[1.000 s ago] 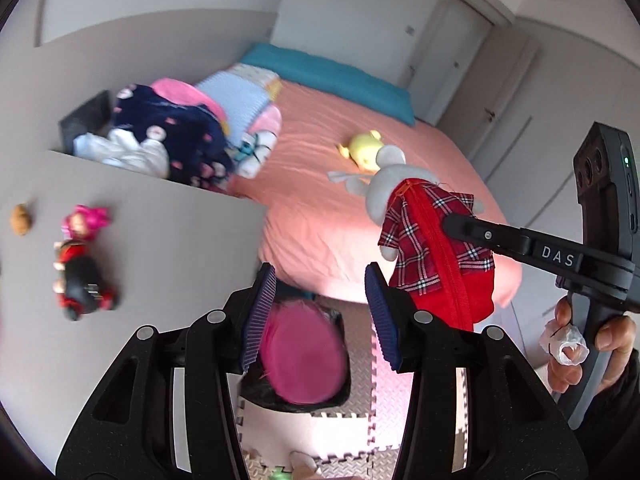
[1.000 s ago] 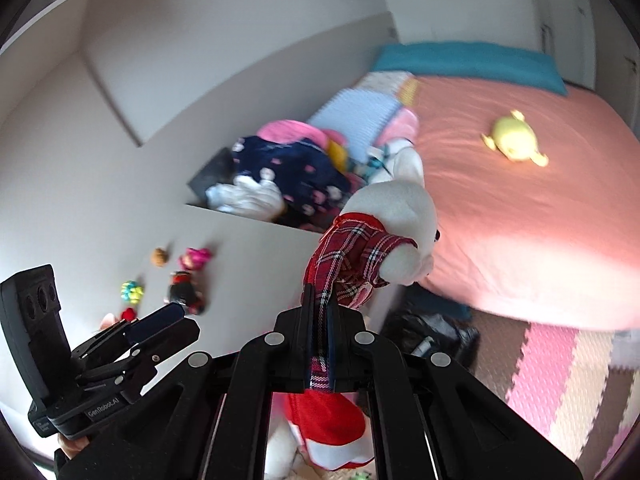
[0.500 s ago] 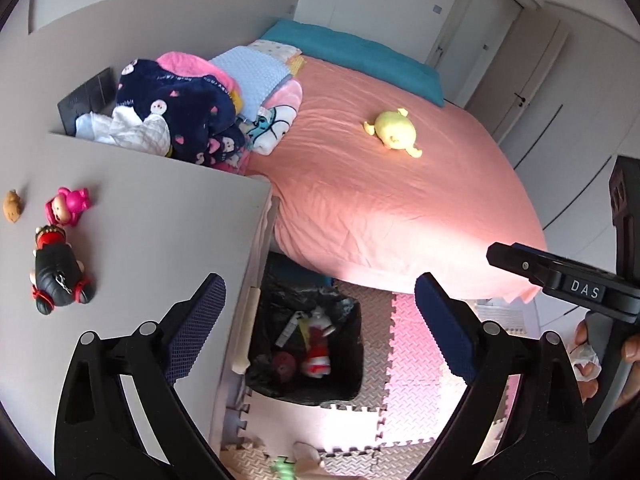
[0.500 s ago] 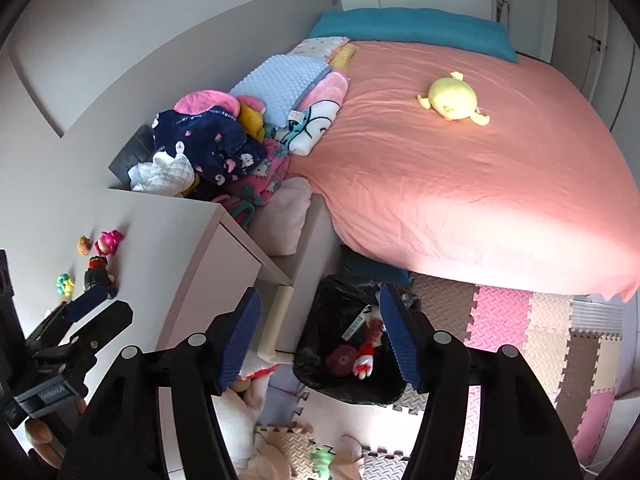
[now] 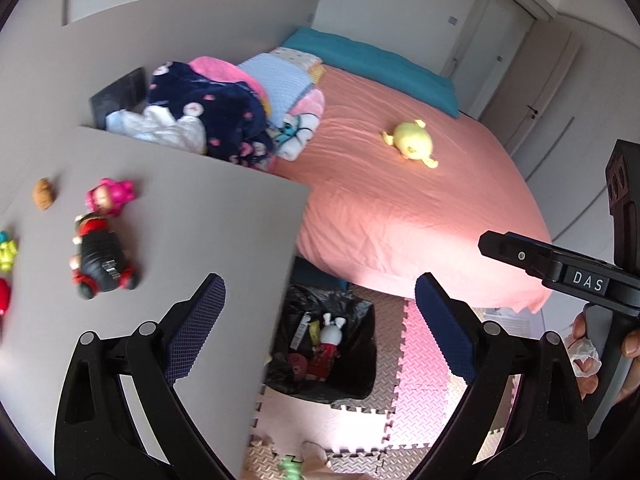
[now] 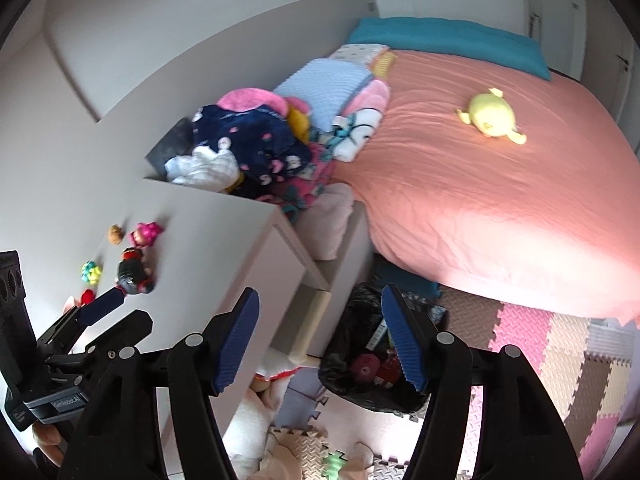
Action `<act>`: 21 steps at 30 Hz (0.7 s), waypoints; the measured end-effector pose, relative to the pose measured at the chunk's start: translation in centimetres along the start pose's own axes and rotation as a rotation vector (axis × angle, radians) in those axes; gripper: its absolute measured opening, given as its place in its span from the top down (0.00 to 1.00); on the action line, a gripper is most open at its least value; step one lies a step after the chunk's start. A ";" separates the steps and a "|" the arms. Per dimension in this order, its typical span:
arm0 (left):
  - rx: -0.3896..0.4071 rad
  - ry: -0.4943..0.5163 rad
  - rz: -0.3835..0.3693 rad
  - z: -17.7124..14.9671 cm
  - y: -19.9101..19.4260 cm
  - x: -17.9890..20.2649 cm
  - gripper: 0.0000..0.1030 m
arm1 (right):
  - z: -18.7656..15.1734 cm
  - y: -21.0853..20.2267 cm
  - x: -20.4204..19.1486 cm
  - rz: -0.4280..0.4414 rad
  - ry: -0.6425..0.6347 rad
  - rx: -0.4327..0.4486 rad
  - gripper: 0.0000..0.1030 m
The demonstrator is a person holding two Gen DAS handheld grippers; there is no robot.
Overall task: Collect trash
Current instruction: 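Grasp the blue plastic lid with the left tool while the right tool grasps paper from the pink bowl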
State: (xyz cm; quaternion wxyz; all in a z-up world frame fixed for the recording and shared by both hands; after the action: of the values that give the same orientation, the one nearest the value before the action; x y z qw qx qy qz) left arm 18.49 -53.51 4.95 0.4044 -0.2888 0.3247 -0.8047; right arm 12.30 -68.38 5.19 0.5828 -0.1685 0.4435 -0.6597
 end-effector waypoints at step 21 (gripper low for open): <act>0.054 -0.268 0.240 -4.7 -10.0 -21.6 0.09 | -2.1 6.0 -23.6 0.222 -0.278 -0.091 0.37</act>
State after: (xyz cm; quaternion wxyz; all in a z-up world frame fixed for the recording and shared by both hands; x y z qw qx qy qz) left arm 21.37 -29.43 5.24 0.5448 -0.3415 0.2785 -0.7134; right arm 20.69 -45.42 6.29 0.6997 -0.2341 0.4040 -0.5408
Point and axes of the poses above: each gripper's, at about its wrist camera, not at the fingertips, and y roughly the way its jaws point, x to its right, z to its top, the point moved 8 cm from there along y, roughly the way its jaws point, and after that the axes turned 3 degrees about z, right-handed, at the moved point
